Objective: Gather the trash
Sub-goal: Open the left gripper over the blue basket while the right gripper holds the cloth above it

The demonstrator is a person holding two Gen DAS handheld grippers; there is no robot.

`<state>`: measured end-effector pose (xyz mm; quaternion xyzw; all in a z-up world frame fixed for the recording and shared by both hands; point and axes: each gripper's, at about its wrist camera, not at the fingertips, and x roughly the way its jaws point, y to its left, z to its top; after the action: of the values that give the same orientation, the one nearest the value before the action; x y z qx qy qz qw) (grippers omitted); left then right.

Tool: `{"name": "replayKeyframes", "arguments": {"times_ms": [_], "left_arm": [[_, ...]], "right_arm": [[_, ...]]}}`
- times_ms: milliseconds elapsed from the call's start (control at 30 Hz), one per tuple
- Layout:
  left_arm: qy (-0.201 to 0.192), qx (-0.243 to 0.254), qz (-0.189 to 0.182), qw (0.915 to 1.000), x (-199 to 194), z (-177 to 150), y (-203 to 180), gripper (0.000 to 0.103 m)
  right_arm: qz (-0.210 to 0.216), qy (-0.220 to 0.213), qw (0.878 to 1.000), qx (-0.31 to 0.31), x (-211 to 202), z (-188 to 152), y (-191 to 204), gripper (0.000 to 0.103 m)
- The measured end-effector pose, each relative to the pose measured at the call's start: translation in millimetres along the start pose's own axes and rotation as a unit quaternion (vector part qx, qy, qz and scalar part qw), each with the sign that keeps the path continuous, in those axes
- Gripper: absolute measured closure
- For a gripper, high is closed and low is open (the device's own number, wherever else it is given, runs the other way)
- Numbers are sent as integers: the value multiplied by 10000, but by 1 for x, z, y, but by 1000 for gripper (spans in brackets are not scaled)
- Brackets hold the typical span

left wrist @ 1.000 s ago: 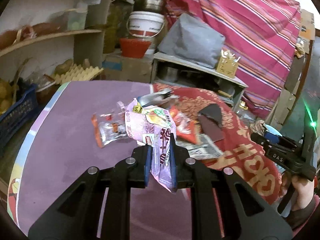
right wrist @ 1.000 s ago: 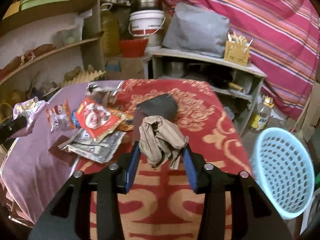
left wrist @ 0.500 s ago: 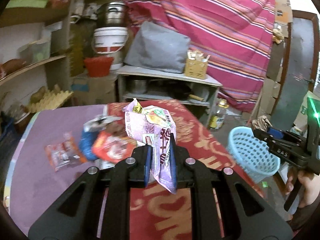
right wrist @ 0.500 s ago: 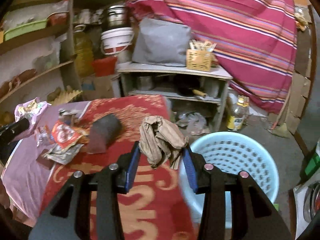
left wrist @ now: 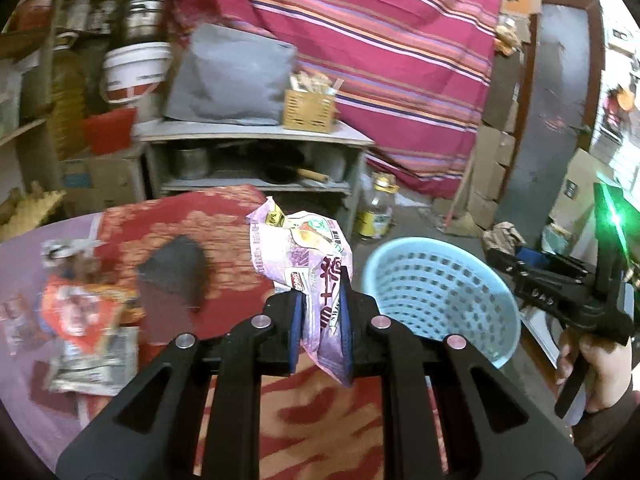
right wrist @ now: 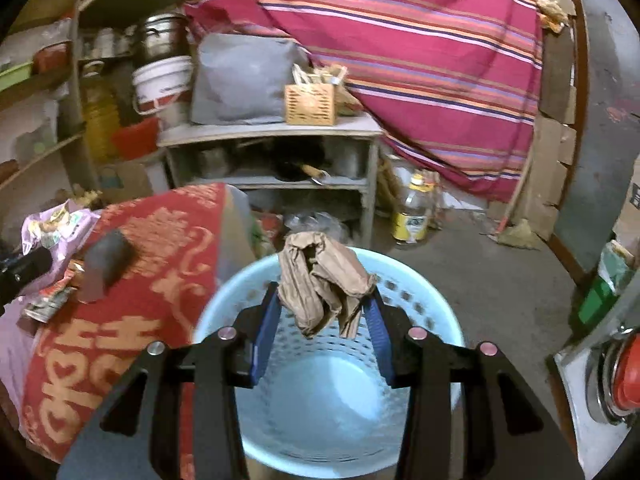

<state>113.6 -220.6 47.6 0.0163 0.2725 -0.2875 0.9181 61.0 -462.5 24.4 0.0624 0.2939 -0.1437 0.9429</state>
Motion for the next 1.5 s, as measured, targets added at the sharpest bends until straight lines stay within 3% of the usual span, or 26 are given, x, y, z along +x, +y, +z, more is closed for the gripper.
{"name": "replayKeyframes", "arguments": {"times_ms": [267,500,600,667,767,967,1100,1167,1433,1500], "left_arm": [[304,81,-566,9979,56,-11,-55,89],[477,184,-829,9952,88,-11,-86,88],[589,174,-897,9941,97,-10,-88,77],[632,114,-892,9939,101,-10,-87,61],[669,40,-897,9937,103,-11,-83,60],[530,205,-464,9973,93,-12,-76,37],[404,263,-341,9983,80,-10,-72,34],[282,264,-255,9989,69,-9,-68,26],[-152,203,286,9993,11,-1,-25,12],[-229,206,441,9986,-3,0,-13,10]], "right_arm": [[-51,60,9995,305,7,-8,-32,61],[-128,169,9982,553,18,-14,-55,61],[-159,180,9981,575,19,-14,-57,61],[-174,196,9980,580,19,-16,-57,61],[-188,214,9980,561,21,-15,-54,61],[-205,231,9980,547,22,-15,-51,61],[-199,231,9983,505,22,-15,-45,61],[-190,226,9984,475,22,-15,-42,61],[-106,242,9983,515,32,-12,-31,58],[-63,244,9980,578,35,-11,-27,44]]}}
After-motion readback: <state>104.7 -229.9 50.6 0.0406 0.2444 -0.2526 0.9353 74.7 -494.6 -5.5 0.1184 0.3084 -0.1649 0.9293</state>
